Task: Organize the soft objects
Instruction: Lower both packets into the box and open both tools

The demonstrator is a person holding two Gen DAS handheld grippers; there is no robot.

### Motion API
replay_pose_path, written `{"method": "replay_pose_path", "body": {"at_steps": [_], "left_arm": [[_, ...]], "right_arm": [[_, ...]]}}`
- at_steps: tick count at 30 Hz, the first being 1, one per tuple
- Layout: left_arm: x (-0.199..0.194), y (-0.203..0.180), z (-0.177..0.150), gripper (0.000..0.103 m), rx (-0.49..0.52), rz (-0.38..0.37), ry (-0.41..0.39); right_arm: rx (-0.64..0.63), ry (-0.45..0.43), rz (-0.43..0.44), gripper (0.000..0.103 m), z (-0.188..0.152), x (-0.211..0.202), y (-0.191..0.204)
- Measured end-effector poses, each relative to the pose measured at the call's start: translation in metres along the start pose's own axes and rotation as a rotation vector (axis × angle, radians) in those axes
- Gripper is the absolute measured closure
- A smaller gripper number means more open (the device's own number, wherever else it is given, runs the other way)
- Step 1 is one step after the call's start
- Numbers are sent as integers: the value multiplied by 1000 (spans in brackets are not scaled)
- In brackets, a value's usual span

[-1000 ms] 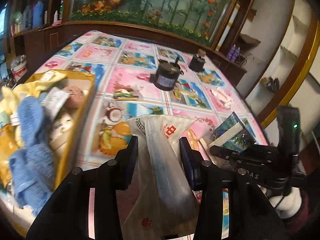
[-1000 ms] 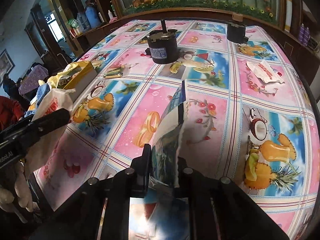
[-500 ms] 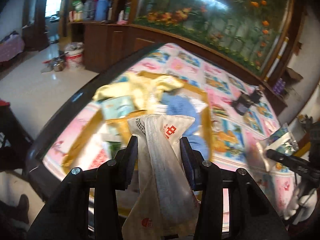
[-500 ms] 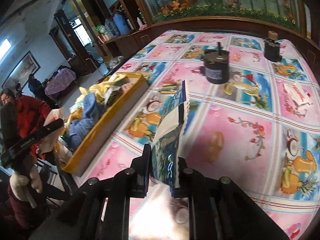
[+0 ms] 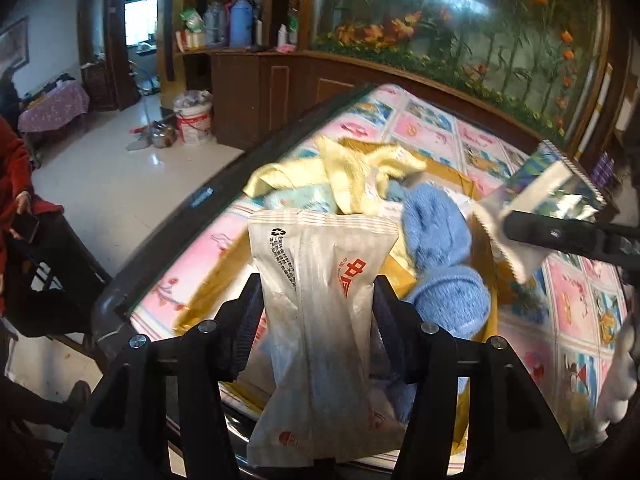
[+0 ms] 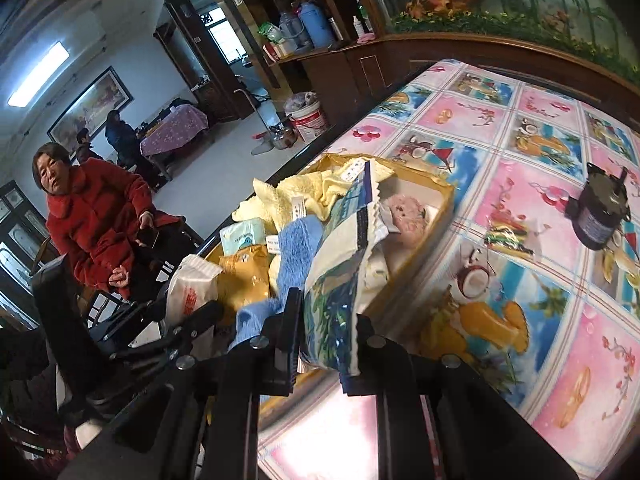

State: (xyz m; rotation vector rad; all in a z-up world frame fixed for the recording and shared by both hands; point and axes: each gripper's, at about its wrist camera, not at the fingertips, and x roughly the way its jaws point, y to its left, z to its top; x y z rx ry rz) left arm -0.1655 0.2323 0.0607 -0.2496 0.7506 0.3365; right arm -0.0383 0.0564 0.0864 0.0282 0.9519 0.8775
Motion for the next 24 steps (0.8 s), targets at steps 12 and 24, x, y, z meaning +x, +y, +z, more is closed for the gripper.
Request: {"method": "replay_pose_path", "body": {"at_steps": [12, 24], "left_arm": [[8, 3, 13, 40, -31, 88, -55], [7, 5, 12, 40, -17, 137, -67]], "right_arm": [[180, 158, 73, 90, 43, 89, -30], [-26, 145, -74, 44, 43, 61, 14]]}}
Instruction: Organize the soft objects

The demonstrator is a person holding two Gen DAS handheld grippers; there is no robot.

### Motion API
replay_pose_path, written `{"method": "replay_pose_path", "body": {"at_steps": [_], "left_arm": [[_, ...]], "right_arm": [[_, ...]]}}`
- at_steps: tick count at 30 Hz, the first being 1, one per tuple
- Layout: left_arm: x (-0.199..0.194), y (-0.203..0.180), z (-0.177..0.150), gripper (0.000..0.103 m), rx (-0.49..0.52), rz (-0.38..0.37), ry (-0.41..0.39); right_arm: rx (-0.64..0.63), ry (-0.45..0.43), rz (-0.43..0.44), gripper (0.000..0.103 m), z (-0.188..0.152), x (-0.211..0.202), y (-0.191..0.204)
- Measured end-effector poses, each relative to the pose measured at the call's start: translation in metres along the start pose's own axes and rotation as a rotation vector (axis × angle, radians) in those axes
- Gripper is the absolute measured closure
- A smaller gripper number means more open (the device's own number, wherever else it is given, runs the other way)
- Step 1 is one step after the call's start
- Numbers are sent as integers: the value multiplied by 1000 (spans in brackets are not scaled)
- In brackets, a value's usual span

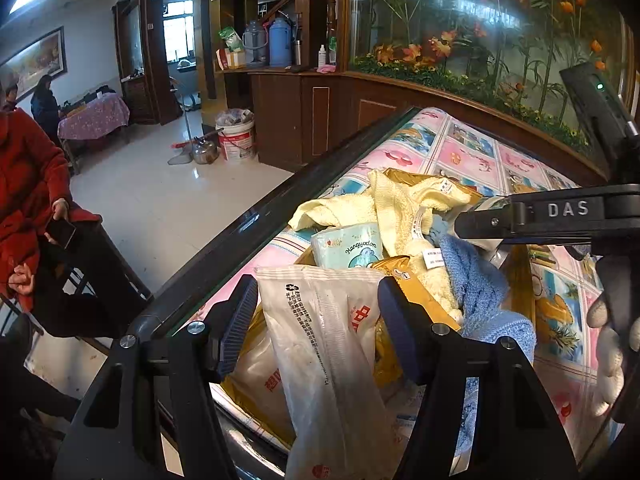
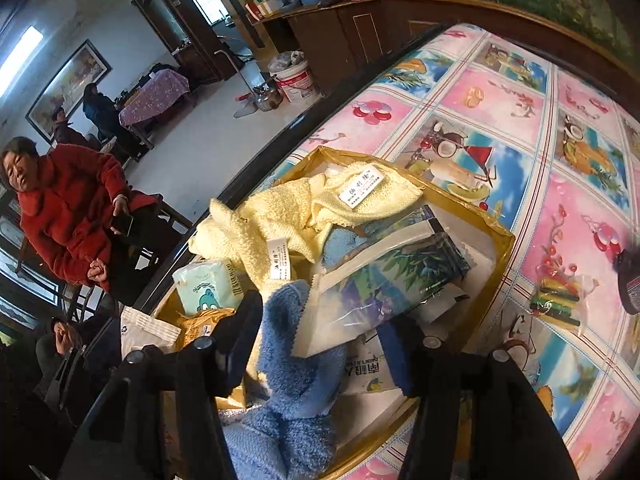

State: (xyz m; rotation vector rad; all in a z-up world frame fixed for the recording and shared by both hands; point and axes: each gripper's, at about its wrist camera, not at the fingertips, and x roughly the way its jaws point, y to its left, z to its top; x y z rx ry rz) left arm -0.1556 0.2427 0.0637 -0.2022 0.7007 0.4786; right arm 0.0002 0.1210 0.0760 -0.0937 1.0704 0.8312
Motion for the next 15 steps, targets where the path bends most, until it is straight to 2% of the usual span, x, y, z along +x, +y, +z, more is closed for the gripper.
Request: {"method": "replay_pose_path", "body": {"at_steps": [11, 15], "left_arm": [[-26, -5, 1, 40, -1, -23, -42], [-38, -6, 0, 40, 6, -22, -64]], "right_arm": [[-22, -2, 79, 44, -28, -23, 16], [-28, -39, 105, 44, -44, -40, 20]]}}
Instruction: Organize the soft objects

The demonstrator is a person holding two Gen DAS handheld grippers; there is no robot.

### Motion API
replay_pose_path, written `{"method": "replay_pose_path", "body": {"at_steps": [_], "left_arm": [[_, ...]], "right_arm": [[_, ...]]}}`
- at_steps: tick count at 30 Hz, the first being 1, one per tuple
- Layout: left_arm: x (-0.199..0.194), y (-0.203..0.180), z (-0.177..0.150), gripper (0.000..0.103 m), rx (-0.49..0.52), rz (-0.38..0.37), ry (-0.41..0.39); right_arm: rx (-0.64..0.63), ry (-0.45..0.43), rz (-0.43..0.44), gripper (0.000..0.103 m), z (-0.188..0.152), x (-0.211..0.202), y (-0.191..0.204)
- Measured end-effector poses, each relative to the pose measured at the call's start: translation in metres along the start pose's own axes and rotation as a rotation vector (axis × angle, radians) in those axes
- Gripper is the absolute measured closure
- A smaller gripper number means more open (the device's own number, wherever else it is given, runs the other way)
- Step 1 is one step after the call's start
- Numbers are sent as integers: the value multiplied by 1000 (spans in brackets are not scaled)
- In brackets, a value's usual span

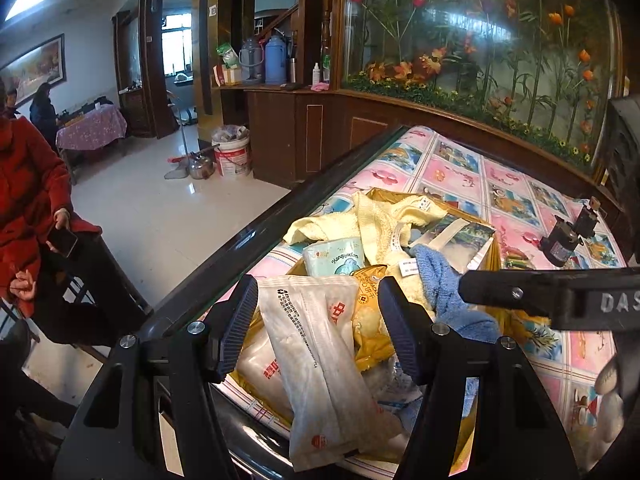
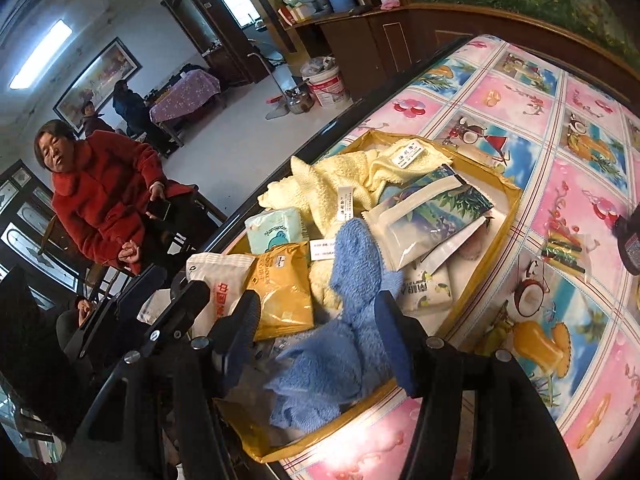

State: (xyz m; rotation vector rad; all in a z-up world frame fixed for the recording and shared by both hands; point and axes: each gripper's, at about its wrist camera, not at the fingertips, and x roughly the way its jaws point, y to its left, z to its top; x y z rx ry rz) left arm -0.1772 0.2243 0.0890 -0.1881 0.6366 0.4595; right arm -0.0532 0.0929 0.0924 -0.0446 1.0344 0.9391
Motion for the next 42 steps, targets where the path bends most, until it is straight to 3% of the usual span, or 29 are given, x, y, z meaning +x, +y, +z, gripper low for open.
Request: {"method": "replay_pose_path", "body": {"at_steps": [4, 10, 17, 19, 21, 31, 39, 42], "left_arm": [[-10, -5, 1, 40, 8, 0, -19], [-26, -19, 0, 40, 36, -4, -53], [-46, -47, -4, 39, 106, 13, -114], [-52, -55, -6, 28, 129, 20, -145], [-60, -61, -7, 25, 143, 16, -180], [-86, -90, -11, 24, 199, 24, -302], [-93, -98, -5, 24, 197, 12, -325], [-88, -98, 1, 24, 173, -19, -286]], "right_arm": [[4, -53, 18, 44, -16, -20, 0], [-1, -128, -36, 39, -43, -41, -8], [95, -130, -43, 38, -74, -42, -47], [124, -137, -47, 38, -83, -46, -60], [147, -144, -54, 38, -91, -51, -69], [190, -167, -54, 38, -111, -66, -94], [165, -180, -52, 38, -113, -70, -93], [154, -187, -54, 38, -112, -70, -90]]}}
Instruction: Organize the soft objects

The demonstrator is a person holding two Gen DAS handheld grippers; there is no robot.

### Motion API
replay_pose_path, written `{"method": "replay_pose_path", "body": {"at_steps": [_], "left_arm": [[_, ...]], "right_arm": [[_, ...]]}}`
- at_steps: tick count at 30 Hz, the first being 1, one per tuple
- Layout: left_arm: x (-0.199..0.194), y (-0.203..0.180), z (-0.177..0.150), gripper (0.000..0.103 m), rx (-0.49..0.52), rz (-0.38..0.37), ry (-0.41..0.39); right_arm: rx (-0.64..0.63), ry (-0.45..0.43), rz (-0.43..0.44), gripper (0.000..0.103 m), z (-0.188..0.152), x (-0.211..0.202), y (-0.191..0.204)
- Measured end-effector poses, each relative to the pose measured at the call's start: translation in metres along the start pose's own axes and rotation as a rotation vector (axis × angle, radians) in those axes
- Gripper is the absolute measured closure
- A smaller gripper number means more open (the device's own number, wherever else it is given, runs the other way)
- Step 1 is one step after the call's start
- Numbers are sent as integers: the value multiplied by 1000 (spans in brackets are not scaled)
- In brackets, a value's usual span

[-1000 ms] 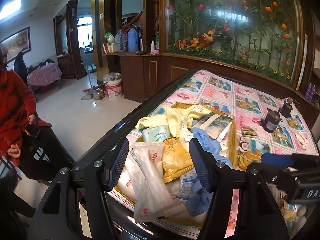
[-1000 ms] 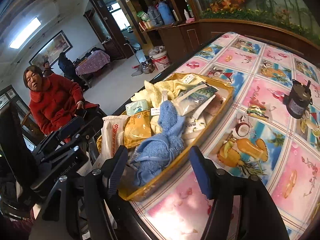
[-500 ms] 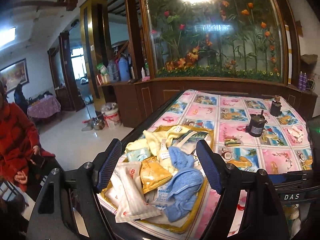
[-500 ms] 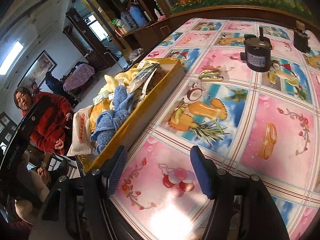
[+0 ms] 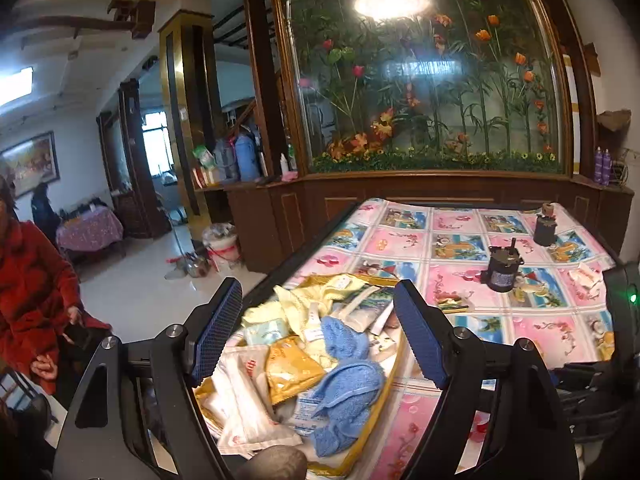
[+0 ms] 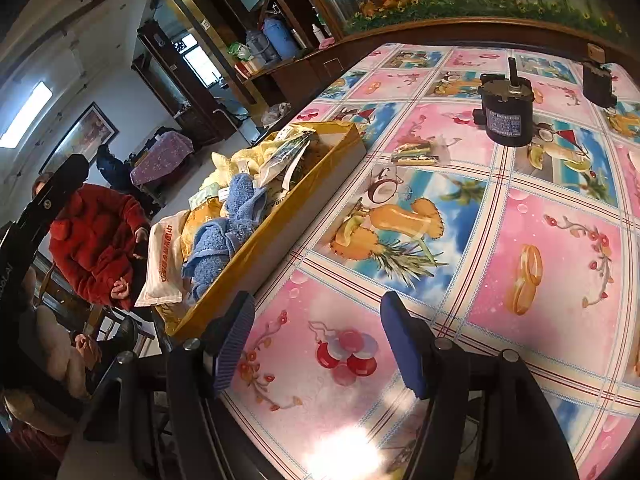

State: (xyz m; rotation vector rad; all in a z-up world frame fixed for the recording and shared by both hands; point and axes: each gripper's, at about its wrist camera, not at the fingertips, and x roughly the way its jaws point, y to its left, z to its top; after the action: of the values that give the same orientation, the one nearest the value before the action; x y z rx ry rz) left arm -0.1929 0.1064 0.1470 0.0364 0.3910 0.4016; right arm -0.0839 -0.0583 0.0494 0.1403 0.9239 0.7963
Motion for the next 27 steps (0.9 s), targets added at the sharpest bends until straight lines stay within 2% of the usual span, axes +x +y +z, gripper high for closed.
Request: {"method": "replay_pose_path", "body": {"at_steps": [3, 8, 13, 20, 27], "left_arm": [[12, 8, 1, 24, -70, -79, 81], [25, 16, -6, 24, -94, -5, 140], [28, 27, -10, 24, -109, 73, 127], [32, 48, -15, 24, -146, 103, 123], [36, 66, -20, 24, -187, 122, 139]], "right_arm": [[-11, -8, 0, 38, 0, 1, 6], [-56, -6, -13, 38, -3, 5, 21], [-119, 9, -27, 38, -3, 16, 43], [-219, 20, -43, 38, -6, 27, 78], [-263, 36, -57, 38, -9, 36, 96]]}}
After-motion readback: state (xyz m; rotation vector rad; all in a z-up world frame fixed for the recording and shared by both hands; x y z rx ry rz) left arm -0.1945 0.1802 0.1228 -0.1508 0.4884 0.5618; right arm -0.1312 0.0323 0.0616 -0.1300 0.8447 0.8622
